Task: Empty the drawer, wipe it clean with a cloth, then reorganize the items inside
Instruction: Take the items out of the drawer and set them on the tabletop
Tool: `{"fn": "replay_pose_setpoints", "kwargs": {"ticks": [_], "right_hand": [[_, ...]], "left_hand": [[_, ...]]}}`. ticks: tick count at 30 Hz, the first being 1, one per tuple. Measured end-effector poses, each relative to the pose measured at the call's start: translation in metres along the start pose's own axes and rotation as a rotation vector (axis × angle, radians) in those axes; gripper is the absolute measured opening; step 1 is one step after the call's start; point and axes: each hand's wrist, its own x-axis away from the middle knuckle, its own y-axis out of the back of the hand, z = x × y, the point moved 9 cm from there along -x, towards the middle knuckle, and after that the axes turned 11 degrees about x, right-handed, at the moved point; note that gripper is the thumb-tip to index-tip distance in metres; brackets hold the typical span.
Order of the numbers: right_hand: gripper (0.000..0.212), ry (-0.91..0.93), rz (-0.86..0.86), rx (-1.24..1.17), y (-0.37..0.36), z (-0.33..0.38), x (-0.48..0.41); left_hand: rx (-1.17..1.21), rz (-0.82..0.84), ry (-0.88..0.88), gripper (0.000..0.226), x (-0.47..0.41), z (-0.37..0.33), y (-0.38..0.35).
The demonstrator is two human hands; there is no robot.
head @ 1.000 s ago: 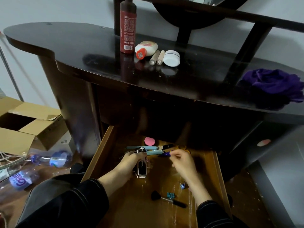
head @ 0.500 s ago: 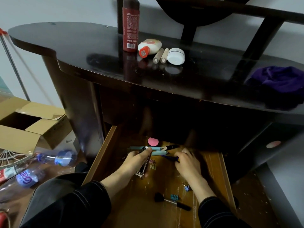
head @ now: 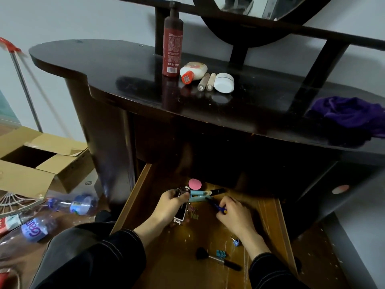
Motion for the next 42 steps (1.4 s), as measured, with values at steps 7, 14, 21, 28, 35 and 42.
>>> {"fn": "replay_pose_setpoints", "kwargs": {"ticks": [7, 14, 21, 28, 35, 42], "right_hand": [[0.017, -0.027, -0.063, -0.233, 0.043, 0.014, 0.028], [0.017, 0.071, -0.188, -0.139, 0.115, 0.027, 0.081], [0.022, 0.230, -0.487, -0.188, 0.248, 0.059, 0.123], [0.016, 0.245, -0.656, -0.444, 0.339, 0.077, 0.120], [0.010, -0.179, -0.464, -0.777, 0.350, 0.009, 0.007], [0.014, -0.311, -0.493, -0.658, 0.350, -0.011, -0.060]], "left_hand": [[-0.407, -0.013, -0.240, 0.027, 0.014, -0.020, -0.002], [-0.697, 0.125, -0.482, 0.023, 0.057, -0.058, -0.023], [-0.566, 0.099, -1.020, 0.029, 0.154, -0.174, -0.044], [-0.315, -0.105, -1.137, 0.025, 0.146, -0.308, -0.061], [-0.063, 0.000, -0.740, 0.028, 0.059, -0.338, -0.081], [-0.181, 0.118, -0.609, 0.037, 0.036, -0.337, -0.093]]}}
